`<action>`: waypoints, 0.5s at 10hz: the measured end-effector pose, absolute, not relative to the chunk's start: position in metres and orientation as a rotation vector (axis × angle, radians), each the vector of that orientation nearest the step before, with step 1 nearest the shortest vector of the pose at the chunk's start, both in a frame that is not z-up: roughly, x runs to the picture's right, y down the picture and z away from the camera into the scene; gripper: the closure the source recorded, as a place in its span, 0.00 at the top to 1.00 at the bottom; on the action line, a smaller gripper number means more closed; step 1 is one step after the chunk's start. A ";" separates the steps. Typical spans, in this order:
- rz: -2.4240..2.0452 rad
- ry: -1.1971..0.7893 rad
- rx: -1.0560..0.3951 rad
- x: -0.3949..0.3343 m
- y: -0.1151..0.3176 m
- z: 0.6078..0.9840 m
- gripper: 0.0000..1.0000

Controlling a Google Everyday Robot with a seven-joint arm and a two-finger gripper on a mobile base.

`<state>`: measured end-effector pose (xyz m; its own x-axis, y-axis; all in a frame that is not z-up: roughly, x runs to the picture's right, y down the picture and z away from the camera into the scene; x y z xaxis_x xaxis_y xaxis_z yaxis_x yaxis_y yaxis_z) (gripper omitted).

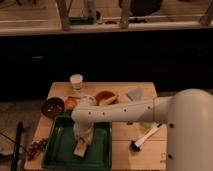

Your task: Wipe tray with eraser

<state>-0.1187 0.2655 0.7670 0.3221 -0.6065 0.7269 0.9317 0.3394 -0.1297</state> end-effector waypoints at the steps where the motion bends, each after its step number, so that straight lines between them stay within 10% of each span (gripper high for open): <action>1: -1.089 -0.623 -0.599 -0.117 0.255 0.774 0.00; 5: -1.114 -0.608 -0.586 -0.127 0.231 0.788 0.00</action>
<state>-0.1267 0.2314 0.7880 0.3174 -0.6339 0.7053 0.9360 0.3288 -0.1258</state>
